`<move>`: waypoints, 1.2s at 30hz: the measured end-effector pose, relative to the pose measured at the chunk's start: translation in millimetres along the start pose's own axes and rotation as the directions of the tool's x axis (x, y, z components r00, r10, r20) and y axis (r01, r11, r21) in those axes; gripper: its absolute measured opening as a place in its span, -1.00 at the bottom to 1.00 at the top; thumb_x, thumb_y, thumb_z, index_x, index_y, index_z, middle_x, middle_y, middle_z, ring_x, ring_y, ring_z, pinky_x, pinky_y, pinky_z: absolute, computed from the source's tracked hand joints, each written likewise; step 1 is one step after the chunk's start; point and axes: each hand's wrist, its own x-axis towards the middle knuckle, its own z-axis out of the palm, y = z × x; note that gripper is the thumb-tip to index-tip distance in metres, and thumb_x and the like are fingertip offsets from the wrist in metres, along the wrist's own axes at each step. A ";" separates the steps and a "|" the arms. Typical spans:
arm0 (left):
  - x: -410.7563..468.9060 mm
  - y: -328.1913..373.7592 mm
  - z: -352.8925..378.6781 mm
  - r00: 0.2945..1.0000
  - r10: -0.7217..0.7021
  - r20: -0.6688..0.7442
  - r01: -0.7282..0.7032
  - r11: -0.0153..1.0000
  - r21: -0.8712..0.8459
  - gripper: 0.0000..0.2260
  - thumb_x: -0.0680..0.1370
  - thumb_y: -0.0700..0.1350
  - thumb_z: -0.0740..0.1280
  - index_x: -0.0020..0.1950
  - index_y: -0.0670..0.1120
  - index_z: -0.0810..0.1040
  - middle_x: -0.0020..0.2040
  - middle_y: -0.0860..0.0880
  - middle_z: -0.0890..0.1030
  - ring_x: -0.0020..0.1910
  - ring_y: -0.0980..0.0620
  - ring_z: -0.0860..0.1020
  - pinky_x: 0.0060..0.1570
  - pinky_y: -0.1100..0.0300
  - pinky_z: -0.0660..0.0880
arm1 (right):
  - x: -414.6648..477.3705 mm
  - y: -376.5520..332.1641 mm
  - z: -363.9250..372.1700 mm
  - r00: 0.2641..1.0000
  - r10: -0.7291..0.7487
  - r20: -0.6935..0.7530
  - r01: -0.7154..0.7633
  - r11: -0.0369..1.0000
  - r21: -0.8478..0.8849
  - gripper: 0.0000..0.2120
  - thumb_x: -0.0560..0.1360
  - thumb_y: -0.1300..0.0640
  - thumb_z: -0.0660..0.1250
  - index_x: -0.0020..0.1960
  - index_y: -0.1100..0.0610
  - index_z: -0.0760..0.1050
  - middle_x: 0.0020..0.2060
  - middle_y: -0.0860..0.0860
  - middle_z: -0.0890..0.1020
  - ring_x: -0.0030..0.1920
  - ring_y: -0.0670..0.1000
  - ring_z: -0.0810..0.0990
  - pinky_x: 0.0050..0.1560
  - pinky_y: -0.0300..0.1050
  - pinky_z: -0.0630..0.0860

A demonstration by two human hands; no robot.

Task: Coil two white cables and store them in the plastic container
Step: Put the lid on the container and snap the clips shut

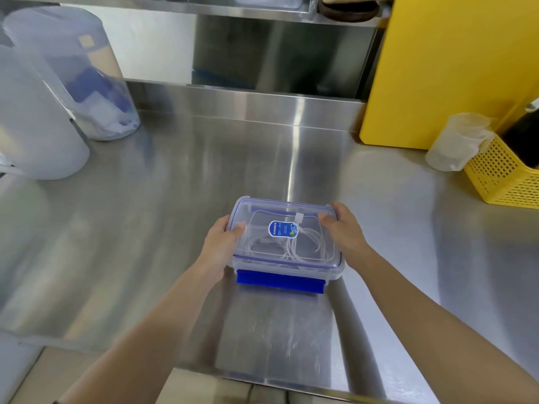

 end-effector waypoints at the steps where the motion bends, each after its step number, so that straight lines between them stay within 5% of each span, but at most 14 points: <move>1: 0.7 2.6 0.9 1.000 -0.005 0.001 0.005 1.000 0.029 -0.75 0.58 -0.07 0.20 0.24 -0.07 0.47 0.06 -0.08 0.61 -0.09 -0.04 0.60 -0.14 0.09 0.53 | 1.5 -0.9 0.6 1.000 0.001 -0.004 -0.001 1.000 -0.007 -0.57 0.54 0.10 0.20 0.39 0.10 0.25 0.27 0.06 0.48 0.14 0.10 0.52 0.01 -0.07 0.51; 8: 4.5 -1.8 -3.6 0.999 -0.022 0.041 0.015 0.987 0.163 -0.67 0.61 0.05 0.09 0.18 -0.14 0.46 0.04 -0.11 0.60 -0.19 0.03 0.56 -0.30 0.20 0.44 | -6.3 8.8 2.9 0.999 0.038 -0.032 -0.036 0.999 0.039 -0.73 0.56 -0.01 0.18 0.18 0.12 0.36 -0.06 0.01 0.50 -0.25 -0.12 0.47 -0.39 -0.29 0.36; 15: 8.8 -8.5 -4.1 0.997 0.014 0.077 -0.028 0.982 0.188 -0.75 0.62 0.01 0.07 0.15 -0.09 0.42 -0.14 0.04 0.55 -0.22 0.11 0.53 -0.33 0.24 0.40 | -7.0 12.5 4.4 1.000 0.004 -0.017 -0.004 1.000 -0.003 -0.80 0.56 -0.05 0.16 0.10 0.05 0.32 -0.07 -0.02 0.48 -0.25 -0.13 0.46 -0.37 -0.31 0.37; 20: 24.5 0.2 -12.8 0.993 -0.062 0.098 0.043 0.983 0.178 -0.71 0.52 -0.04 0.25 0.14 -0.20 0.52 0.04 -0.15 0.64 -0.09 -0.09 0.61 -0.14 0.08 0.53 | -1.8 7.4 -4.2 0.997 0.052 0.049 -0.052 0.999 -0.002 -0.74 0.52 -0.11 0.22 0.09 0.03 0.34 -0.13 -0.06 0.49 -0.26 -0.13 0.48 -0.39 -0.29 0.37; 23: 32.8 15.2 -13.0 0.989 -0.041 0.142 0.022 0.991 0.130 -0.68 0.51 0.09 0.27 0.00 -0.13 0.64 -0.07 -0.09 0.69 -0.12 -0.05 0.62 -0.07 0.10 0.49 | 9.5 -3.8 -15.6 0.975 0.174 0.138 -0.183 0.981 0.062 -0.64 0.47 -0.20 0.25 0.02 0.08 0.50 -0.17 -0.05 0.57 -0.22 -0.08 0.53 -0.29 -0.20 0.42; 26: 47.2 25.7 -9.9 0.967 -0.100 0.235 0.068 0.988 0.140 -0.63 0.44 0.23 0.31 0.00 -0.03 0.66 -0.06 -0.05 0.70 -0.04 -0.05 0.63 0.08 0.06 0.49 | 20.3 -11.3 -19.3 0.951 0.223 0.214 -0.212 0.975 -0.073 -0.63 0.43 -0.25 0.27 -0.08 0.06 0.56 -0.18 -0.01 0.60 -0.20 -0.01 0.56 -0.13 -0.13 0.46; 29: 60.3 29.2 -6.6 0.921 -0.199 0.336 0.183 0.980 0.080 -0.57 0.38 0.19 0.40 0.13 -0.03 0.59 -0.03 -0.09 0.70 -0.04 -0.11 0.66 0.06 -0.03 0.56 | 27.6 -16.2 -19.5 0.940 0.224 0.259 -0.222 0.974 -0.037 -0.70 0.43 -0.14 0.34 -0.14 0.11 0.57 -0.23 0.03 0.63 -0.23 0.01 0.58 -0.30 -0.17 0.44; 32: 65.8 29.5 -2.7 0.901 -0.228 0.368 0.240 0.971 0.014 -0.77 0.49 0.00 0.36 0.06 -0.09 0.58 -0.08 -0.13 0.69 -0.15 -0.12 0.65 -0.12 0.03 0.57 | 34.9 -12.8 -23.1 0.923 0.206 0.325 -0.248 0.964 0.094 -0.76 0.42 0.01 0.40 -0.06 0.18 0.60 -0.23 0.06 0.66 -0.23 0.03 0.62 -0.27 -0.15 0.51; 36: 70.8 27.8 0.8 0.944 -0.100 0.315 0.106 0.994 0.000 -0.75 0.52 -0.11 0.34 0.17 -0.17 0.53 -0.03 -0.16 0.66 -0.14 -0.11 0.63 -0.12 0.04 0.56 | 44.1 -5.0 -21.6 0.938 0.091 0.335 -0.163 0.967 0.193 -0.88 0.44 0.18 0.39 -0.05 0.17 0.53 -0.16 0.11 0.64 -0.22 0.06 0.62 -0.22 -0.11 0.59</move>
